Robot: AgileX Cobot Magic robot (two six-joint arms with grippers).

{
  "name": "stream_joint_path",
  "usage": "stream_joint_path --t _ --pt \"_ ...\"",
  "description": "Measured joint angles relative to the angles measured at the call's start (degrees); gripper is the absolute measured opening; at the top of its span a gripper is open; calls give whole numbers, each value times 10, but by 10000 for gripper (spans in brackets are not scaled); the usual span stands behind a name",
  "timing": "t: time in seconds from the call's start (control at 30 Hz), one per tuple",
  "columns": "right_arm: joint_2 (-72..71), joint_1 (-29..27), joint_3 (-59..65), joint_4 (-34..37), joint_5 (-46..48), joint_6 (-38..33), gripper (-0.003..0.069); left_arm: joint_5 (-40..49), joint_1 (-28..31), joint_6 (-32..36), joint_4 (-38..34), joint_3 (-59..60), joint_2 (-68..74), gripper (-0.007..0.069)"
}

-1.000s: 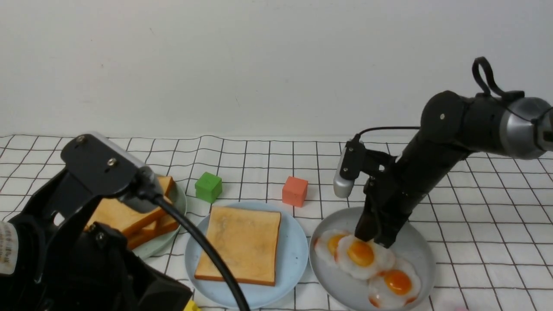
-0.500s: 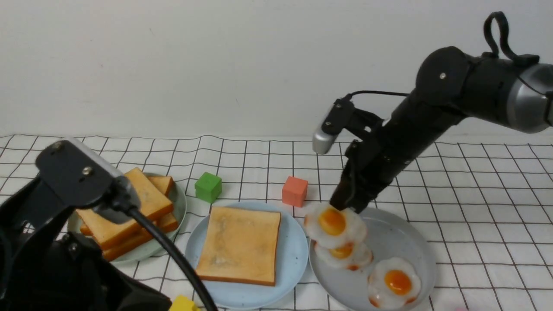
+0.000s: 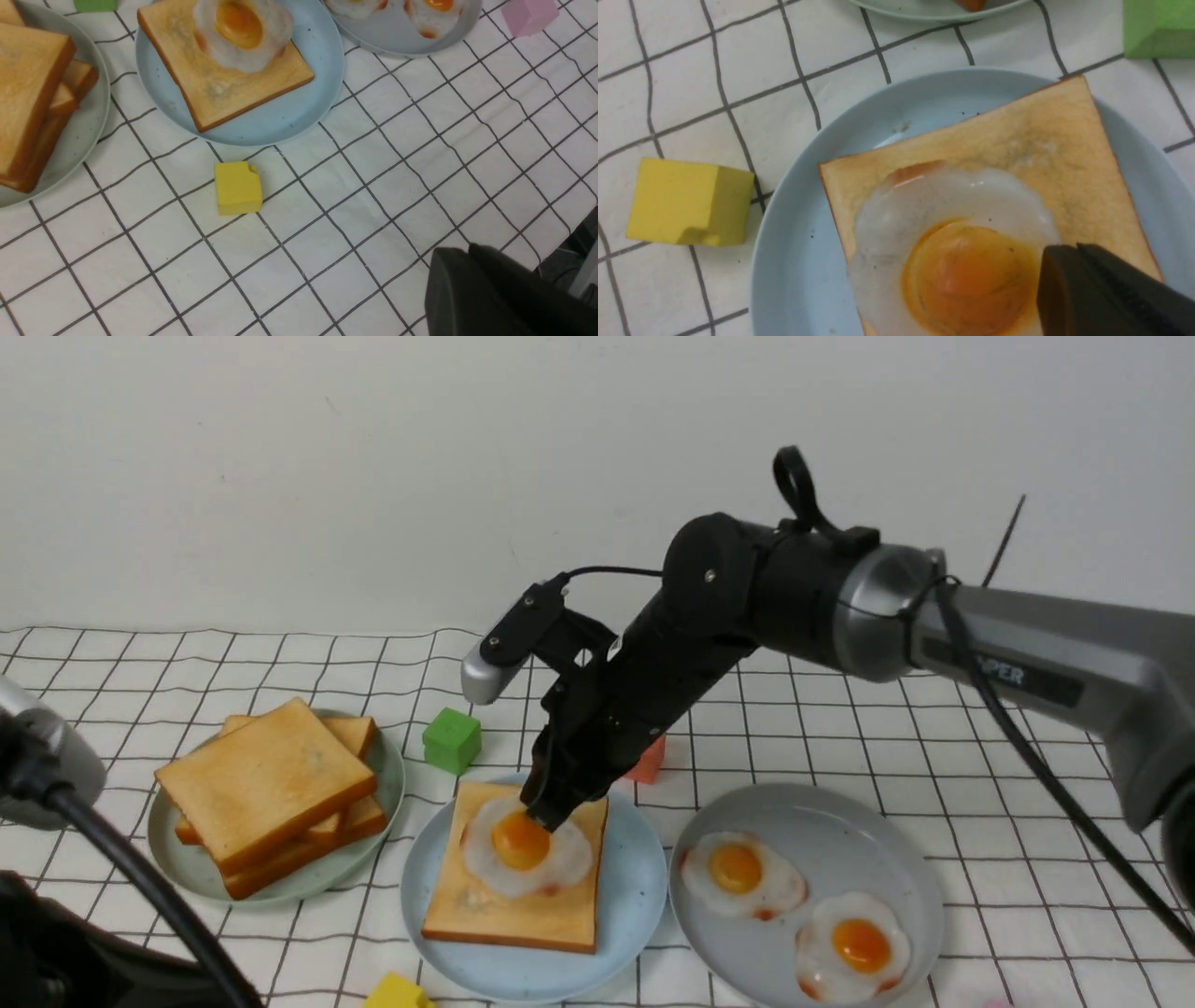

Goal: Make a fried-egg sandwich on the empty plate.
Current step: Use the right arm to place the fried egg on the slice of bread in the middle, then use the left arm to grab a slice of bread

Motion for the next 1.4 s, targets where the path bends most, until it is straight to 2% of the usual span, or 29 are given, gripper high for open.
stream_joint_path --t 0.13,0.37,0.47,0.53,0.6,0.67,0.73,0.77,0.8,0.83,0.87,0.9,0.93,1.07,1.1,1.13,1.2,1.3,1.4 --pt "4 0 -1 -8 -2 20 92 3 0 0 10 0 0 41" --pt "-20 0 -14 -8 6 26 380 -24 0 -3 37 14 8 52" --pt "-56 -2 -28 -16 40 33 467 -67 0 -21 39 39 26 55" --pt "-94 -7 -41 -26 86 53 487 -102 0 -49 43 54 49 56" --pt "-126 -14 -48 -32 123 73 482 -119 2 -74 47 59 68 56" --pt "-188 -36 -53 -37 189 113 415 -146 16 -118 49 56 109 56" --pt "-230 -57 -50 -37 221 135 312 -152 37 -137 48 45 136 52" --pt "-235 -59 -49 -37 223 136 312 -152 43 -138 48 42 138 51" --pt "-276 -80 -34 -36 234 147 187 -150 74 -144 41 26 164 36" --pt "-281 -82 -32 -36 234 147 187 -150 79 -144 39 23 167 36" --pt "-319 -94 -6 -36 236 151 86 -143 121 -144 24 3 189 15" --pt "-345 -99 21 -36 237 152 27 -138 159 -139 11 -11 202 -1" --pt "-371 -100 42 -36 235 154 4 -135 185 -131 -7 -20 214 -12" --pt "-477 -102 162 -21 188 154 -10 -134 311 -95 -104 -39 253 -13" --pt "-483 -102 175 -19 183 154 -10 -135 323 -94 -110 -40 255 -13" --pt "-532 -102 225 -11 139 154 -10 -135 370 -83 -159 -41 273 -13" --pt "-582 -102 282 -6 85 148 -9 -135 420 -78 -194 -41 291 -13" --pt "-638 -102 346 2 33 124 -8 -137 467 -70 -219 -41 320 -3" --pt "-686 -102 400 21 9 91 -6 -153 498 -65 -226 -41 357 45"
